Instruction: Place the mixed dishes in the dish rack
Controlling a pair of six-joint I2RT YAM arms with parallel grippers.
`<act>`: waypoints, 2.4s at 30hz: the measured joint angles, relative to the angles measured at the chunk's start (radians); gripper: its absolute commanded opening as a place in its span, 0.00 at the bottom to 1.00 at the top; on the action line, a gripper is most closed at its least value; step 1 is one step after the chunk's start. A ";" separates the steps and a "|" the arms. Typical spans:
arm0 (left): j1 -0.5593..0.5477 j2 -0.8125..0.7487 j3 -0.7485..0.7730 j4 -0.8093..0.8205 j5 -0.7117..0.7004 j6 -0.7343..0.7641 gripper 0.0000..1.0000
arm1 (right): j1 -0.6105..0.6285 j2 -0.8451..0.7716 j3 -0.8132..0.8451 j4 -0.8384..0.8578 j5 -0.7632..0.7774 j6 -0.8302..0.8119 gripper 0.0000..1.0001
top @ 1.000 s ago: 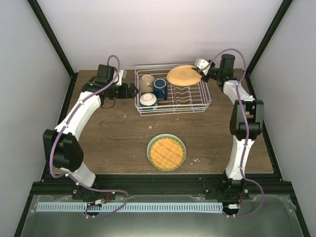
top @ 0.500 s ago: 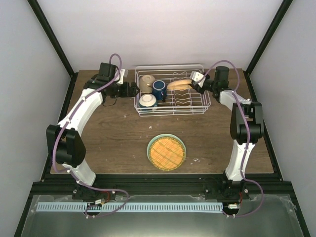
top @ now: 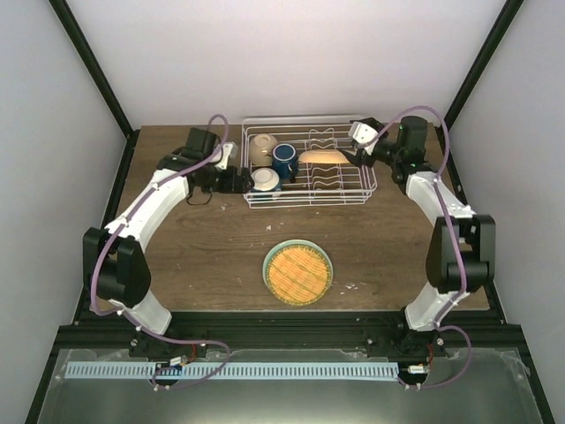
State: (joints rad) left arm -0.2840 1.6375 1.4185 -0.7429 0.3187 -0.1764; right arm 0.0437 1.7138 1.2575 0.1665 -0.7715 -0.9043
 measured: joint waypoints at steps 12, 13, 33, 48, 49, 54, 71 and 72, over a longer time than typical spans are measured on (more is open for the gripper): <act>-0.216 -0.021 -0.114 -0.032 -0.051 0.012 0.95 | 0.011 -0.410 -0.305 -0.043 0.089 0.329 0.93; -0.233 -0.018 -0.118 -0.032 -0.060 0.015 0.94 | 0.012 -0.418 -0.304 -0.047 0.116 0.379 0.93; -0.465 0.019 -0.262 -0.031 -0.077 0.055 0.70 | 0.012 -0.416 -0.222 -0.253 0.461 0.816 0.91; -0.466 0.144 -0.290 0.085 0.028 0.080 0.65 | 0.012 -0.439 -0.244 -0.256 0.459 0.797 0.92; -0.468 0.150 -0.289 0.089 0.035 0.084 0.64 | 0.012 -0.439 -0.244 -0.256 0.459 0.796 0.93; -0.469 0.176 -0.289 0.118 0.069 0.103 0.43 | 0.012 -0.439 -0.244 -0.256 0.459 0.786 0.93; -0.432 0.172 -0.353 0.212 0.236 0.088 0.00 | 0.012 -0.438 -0.247 -0.274 0.437 0.806 0.94; -0.425 0.164 -0.359 0.211 0.243 0.087 0.00 | 0.012 -0.438 -0.247 -0.280 0.429 0.814 0.94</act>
State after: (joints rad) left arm -0.7086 1.8019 1.0592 -0.5316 0.5621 -0.0895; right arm 0.0559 1.2762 1.0107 -0.1131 -0.3424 -0.0906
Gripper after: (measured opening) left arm 0.169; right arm 0.941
